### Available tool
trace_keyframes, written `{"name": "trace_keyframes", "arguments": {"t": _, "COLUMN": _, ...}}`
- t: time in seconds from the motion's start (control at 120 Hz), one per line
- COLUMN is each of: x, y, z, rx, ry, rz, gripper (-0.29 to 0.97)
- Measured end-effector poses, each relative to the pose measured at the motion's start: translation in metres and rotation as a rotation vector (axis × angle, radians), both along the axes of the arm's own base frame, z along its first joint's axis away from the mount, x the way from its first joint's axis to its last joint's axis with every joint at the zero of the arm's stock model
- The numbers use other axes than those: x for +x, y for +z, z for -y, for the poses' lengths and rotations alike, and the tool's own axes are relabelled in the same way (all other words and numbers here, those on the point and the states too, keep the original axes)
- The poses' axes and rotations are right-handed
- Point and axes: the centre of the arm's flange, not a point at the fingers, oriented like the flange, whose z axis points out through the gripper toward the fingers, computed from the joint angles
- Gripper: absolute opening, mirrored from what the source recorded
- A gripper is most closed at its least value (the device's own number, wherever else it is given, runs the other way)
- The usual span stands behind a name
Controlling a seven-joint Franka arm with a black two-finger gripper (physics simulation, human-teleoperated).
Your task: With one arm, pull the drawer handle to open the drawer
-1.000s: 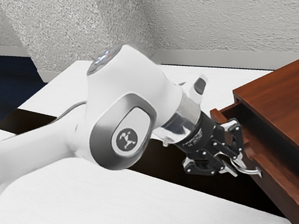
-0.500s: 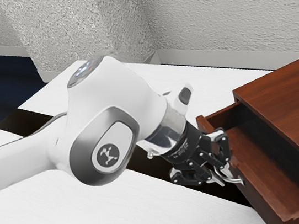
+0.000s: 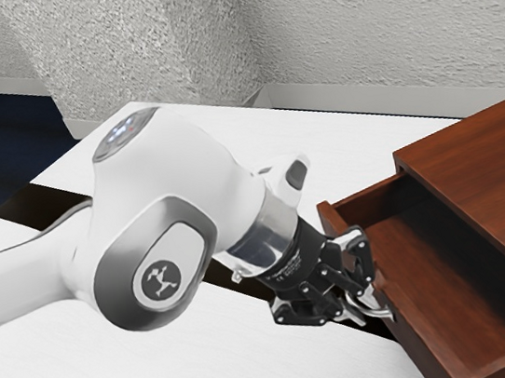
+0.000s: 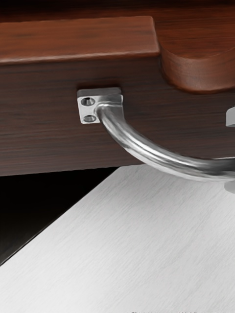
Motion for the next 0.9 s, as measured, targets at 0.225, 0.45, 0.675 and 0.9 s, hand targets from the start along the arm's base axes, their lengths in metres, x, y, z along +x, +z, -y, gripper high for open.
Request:
{"name": "trace_keyframes", "arguments": {"t": 0.225, "x": -0.003, "y": -0.003, "z": -0.007, "rx": -0.01, "ry": 0.011, "rz": -0.008, "gripper": 0.02}}
{"name": "trace_keyframes", "arguments": {"t": 0.45, "x": -0.01, "y": 0.001, "z": -0.015, "rx": -0.014, "ry": 0.019, "rz": 0.003, "gripper": 0.01}}
{"name": "trace_keyframes", "arguments": {"t": 0.675, "x": -0.02, "y": 0.017, "z": -0.018, "rx": -0.02, "ry": 0.012, "rz": 0.034, "gripper": 0.01}}
{"name": "trace_keyframes", "arguments": {"t": 0.9, "x": -0.063, "y": 0.165, "z": -0.098, "rx": 0.034, "ry": 0.041, "rz": 0.112, "gripper": 0.43}}
